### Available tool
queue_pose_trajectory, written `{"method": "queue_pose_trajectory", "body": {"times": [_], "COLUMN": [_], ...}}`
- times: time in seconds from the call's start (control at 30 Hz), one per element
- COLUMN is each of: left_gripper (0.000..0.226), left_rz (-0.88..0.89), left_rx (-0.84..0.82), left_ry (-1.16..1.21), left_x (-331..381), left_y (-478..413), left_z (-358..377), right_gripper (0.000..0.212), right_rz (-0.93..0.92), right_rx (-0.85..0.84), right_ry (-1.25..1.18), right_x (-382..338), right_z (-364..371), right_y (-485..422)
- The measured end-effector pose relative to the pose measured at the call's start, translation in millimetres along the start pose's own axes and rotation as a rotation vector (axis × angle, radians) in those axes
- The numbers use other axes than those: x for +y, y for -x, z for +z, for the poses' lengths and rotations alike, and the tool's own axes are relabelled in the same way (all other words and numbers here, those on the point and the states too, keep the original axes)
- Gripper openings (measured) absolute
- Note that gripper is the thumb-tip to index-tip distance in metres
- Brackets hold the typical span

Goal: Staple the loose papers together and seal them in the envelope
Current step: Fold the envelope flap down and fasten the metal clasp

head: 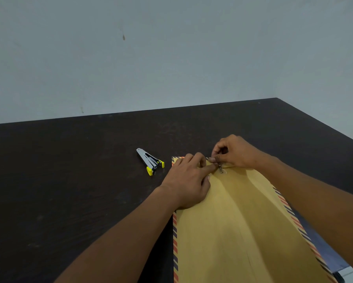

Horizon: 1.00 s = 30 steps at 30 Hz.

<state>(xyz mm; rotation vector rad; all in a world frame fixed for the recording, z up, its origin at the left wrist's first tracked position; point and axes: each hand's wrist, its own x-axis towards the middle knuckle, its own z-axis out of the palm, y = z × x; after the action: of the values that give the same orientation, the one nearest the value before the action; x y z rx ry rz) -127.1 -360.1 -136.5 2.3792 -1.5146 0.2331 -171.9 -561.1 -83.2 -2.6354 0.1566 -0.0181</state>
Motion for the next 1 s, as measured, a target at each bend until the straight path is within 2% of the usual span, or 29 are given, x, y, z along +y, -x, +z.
{"method": "queue_pose_trajectory", "body": {"times": [0.23,0.57,1.0], "left_gripper": [0.051,0.046,0.049], "left_rz": [-0.025,-0.018,-0.021], "left_rx": [-0.017,-0.005,0.0], "left_ry": [0.043,0.046,0.073], "left_x": [0.9,1.5,1.3], "left_y": [-0.2,0.5,2.7], "left_z": [-0.7,-1.1,-2.4], "right_gripper": [0.009,0.004,0.006], "right_rz": [0.036,0.002,0.06], "right_rx": [-0.053,0.016,0.074], "right_ry": [0.014,0.043,0.108], "right_x": [-0.9,0.6,7.8], "right_z": [-4.7,-1.4,-1.8], "right_y": [-2.9,6.0,12.4]}}
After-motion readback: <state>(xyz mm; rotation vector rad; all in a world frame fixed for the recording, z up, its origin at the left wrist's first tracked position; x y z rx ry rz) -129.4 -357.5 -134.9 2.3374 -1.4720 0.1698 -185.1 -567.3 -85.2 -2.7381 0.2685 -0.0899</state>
